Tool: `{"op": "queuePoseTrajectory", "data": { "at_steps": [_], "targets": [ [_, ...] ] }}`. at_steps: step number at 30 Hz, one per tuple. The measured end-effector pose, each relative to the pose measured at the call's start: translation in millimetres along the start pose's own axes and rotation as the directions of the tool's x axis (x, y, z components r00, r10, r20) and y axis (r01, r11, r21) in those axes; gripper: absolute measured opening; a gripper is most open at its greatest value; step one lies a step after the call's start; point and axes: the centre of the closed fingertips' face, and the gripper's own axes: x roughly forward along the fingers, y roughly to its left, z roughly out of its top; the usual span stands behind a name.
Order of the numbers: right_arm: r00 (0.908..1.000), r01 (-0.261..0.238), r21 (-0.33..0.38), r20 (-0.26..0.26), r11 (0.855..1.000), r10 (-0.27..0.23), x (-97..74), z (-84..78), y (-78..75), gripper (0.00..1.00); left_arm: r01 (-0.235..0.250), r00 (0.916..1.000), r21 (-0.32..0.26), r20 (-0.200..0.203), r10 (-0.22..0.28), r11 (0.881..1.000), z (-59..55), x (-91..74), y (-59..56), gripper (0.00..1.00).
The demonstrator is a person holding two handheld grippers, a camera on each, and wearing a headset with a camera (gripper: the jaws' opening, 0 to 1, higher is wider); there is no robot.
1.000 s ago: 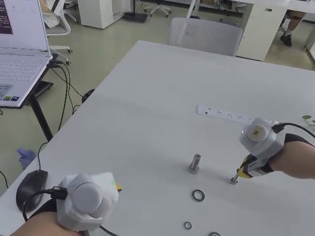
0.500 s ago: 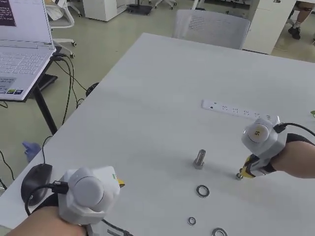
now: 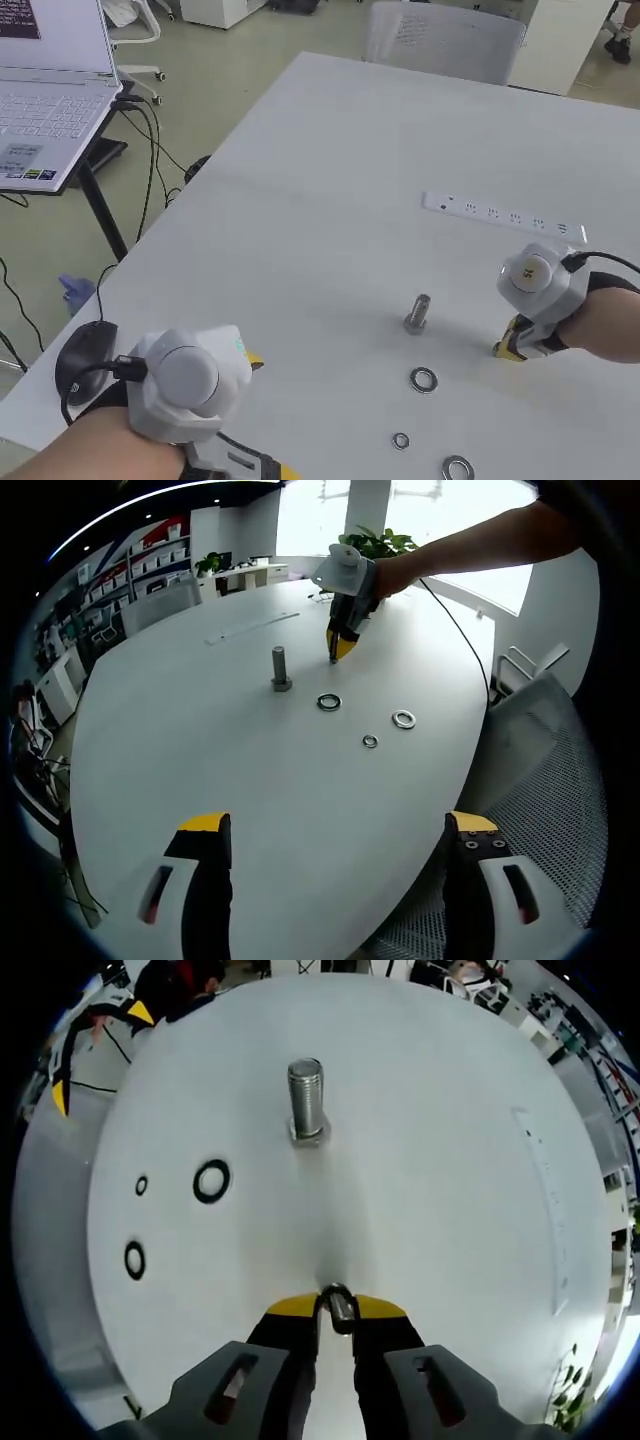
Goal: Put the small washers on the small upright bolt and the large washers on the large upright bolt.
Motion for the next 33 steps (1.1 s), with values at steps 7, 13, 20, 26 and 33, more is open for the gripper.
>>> {"op": "queuePoseTrajectory", "data": {
  "at_steps": [7, 13, 20, 26, 33],
  "targets": [
    [1.0, -0.001, -0.016, -0.005, 1.0, 0.001, -0.6, -0.5, -0.5, 0.13, 0.008, 0.9999, -0.005, -0.01, -0.008, 1.0, -3.0, 1.1, -0.1, 0.87],
    [1.0, -0.002, -0.014, 0.0, 1.0, 0.002, -1.2, -1.3, -0.8, 0.14, 0.005, 1.0, 0.008, 0.005, -0.005, 1.0, 0.7, 1.5, -0.1, 0.86],
    [1.0, -0.002, -0.024, 0.0, 1.0, 0.003, 0.9, -2.7, -4.5, 0.14, 0.011, 0.9999, 0.004, 0.001, -0.011, 1.0, -1.3, 2.7, -1.8, 0.86],
    [1.0, -0.002, -0.027, -0.002, 1.0, 0.002, 1.5, -4.1, -4.8, 0.19, 0.006, 0.9997, -0.014, 0.023, -0.006, 1.0, 2.6, 1.7, -2.0, 0.89],
    [0.9992, -0.024, 0.011, 0.031, 1.0, 0.024, -6.4, -0.1, -3.1, 0.2, 0.005, 0.9996, -0.03, 0.027, -0.004, 1.0, 5.2, -0.5, -2.4, 0.89]
  ]
}}
